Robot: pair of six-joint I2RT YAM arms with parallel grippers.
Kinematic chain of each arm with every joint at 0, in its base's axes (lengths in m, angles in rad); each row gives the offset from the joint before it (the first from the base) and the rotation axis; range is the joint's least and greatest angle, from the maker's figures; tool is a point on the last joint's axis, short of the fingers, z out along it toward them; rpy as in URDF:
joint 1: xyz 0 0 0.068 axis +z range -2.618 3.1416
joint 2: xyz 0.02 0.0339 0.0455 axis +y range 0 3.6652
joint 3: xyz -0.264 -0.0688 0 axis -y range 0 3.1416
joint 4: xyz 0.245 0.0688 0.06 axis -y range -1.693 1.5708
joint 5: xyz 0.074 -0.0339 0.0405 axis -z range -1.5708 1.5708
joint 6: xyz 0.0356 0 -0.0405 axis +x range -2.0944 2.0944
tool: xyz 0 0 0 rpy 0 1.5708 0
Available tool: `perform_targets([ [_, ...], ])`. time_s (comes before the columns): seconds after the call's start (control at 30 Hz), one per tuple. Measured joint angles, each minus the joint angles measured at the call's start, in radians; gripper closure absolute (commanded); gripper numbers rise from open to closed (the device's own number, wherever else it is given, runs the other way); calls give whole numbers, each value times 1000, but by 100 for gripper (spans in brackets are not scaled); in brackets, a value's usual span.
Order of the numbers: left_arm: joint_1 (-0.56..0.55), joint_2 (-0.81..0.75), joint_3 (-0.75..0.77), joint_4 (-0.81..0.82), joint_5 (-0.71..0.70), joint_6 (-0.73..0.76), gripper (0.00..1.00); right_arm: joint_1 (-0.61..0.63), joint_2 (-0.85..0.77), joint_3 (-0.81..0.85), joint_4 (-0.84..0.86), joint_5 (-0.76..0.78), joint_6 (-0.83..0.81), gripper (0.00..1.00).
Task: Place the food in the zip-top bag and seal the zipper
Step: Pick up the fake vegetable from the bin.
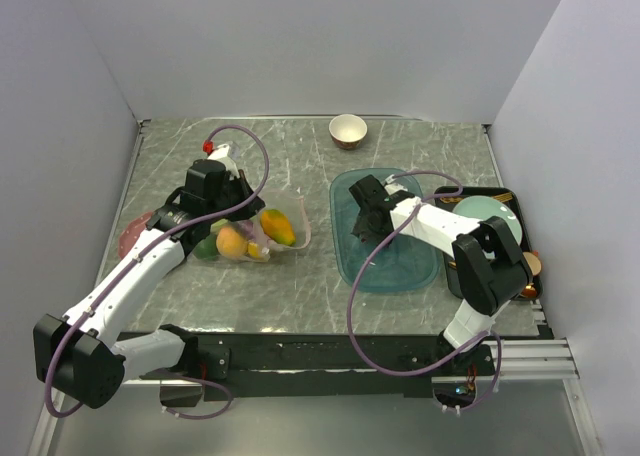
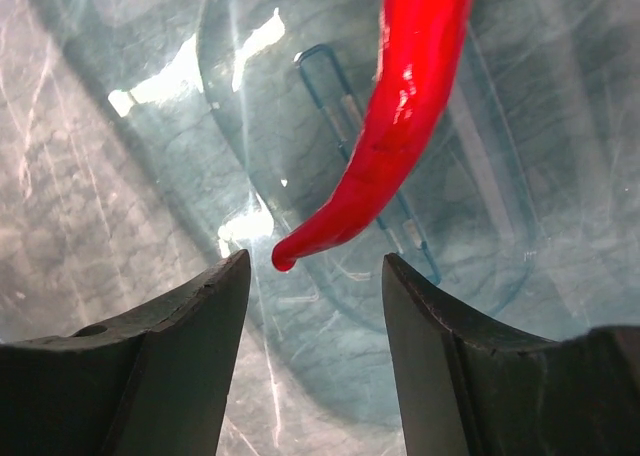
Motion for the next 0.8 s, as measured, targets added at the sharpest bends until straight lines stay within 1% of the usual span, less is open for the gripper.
perform_targets([
  [0.23,0,0,0,0,0,0,99,-35,0,0,-1,10,31,39],
  [0.3,0,0,0,0,-1,0,99,-47,0,0,2,12,34,44],
  [0.4,0,0,0,0,-1,0,99,-61,0,0,6,15,40,49],
  [0.53,0,0,0,0,0,0,99,-71,0,0,5,19,41,52],
  [0.57,0,0,0,0,0,0,99,-73,0,0,5,21,41,55],
  [0.67,0,0,0,0,0,0,99,-77,0,-2,5,22,39,57],
  [0.73,0,0,0,0,0,0,99,-80,0,-6,6,24,40,60],
  [0.8,0,0,0,0,-1,0,99,-84,0,-18,9,26,37,66],
])
